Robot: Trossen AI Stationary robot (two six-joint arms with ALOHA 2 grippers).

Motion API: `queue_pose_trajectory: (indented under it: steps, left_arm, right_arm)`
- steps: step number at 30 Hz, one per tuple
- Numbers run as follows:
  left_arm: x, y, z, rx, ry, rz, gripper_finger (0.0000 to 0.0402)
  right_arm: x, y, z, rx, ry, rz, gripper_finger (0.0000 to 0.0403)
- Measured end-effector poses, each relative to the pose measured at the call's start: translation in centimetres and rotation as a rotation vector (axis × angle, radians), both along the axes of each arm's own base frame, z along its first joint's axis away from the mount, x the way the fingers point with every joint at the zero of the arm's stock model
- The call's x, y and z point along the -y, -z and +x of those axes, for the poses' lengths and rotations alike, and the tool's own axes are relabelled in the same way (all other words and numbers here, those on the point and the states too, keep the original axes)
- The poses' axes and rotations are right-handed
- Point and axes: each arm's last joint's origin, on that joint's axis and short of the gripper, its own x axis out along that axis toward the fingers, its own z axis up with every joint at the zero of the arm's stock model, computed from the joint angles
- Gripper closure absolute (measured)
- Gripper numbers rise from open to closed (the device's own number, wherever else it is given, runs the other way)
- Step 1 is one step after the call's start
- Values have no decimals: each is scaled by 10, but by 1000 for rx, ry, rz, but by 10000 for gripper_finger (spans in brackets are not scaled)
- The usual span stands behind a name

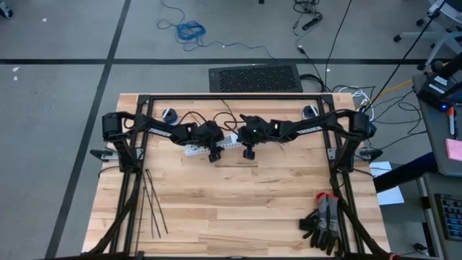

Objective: Ziptie cables
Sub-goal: Close the white cable duct

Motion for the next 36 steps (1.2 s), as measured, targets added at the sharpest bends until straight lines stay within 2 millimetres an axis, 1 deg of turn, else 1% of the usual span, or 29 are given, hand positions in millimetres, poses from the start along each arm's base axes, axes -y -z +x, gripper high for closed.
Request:
queue_pose_trajectory:
  steps: [5, 9, 12, 16, 19, 26, 29, 32, 36]
  left_arm:
    - [-1, -1, 3, 36, 16, 19, 114]
    - [-4, -6, 8, 82, 51, 65, 79]
    - [-10, -10, 10, 110, 40, 77, 68]
    - [-14, -11, 9, 119, 16, 88, 67]
    - [-15, -11, 9, 123, 16, 92, 70]
    - [-15, -12, 10, 132, 17, 98, 101]
    - [-15, -5, 15, 152, 20, 102, 117]
    - [-15, 11, 21, 175, 35, 88, 137]
    - [-15, 31, 25, 162, 25, 66, 159]
  right_arm:
    - [7, 11, 2, -13, 11, 9, 402]
    - [9, 13, 3, -15, 12, 9, 402]
    - [8, 14, 3, -17, 8, 10, 403]
    - [8, 14, 2, -17, 1, 15, 403]
    - [9, 14, 2, -17, 0, 13, 403]
    - [9, 14, 2, -16, 0, 13, 403]
    - [8, 14, 2, -17, 0, 14, 403]
    - [8, 14, 2, -17, 0, 13, 403]
    - [8, 15, 1, -23, 1, 20, 403]
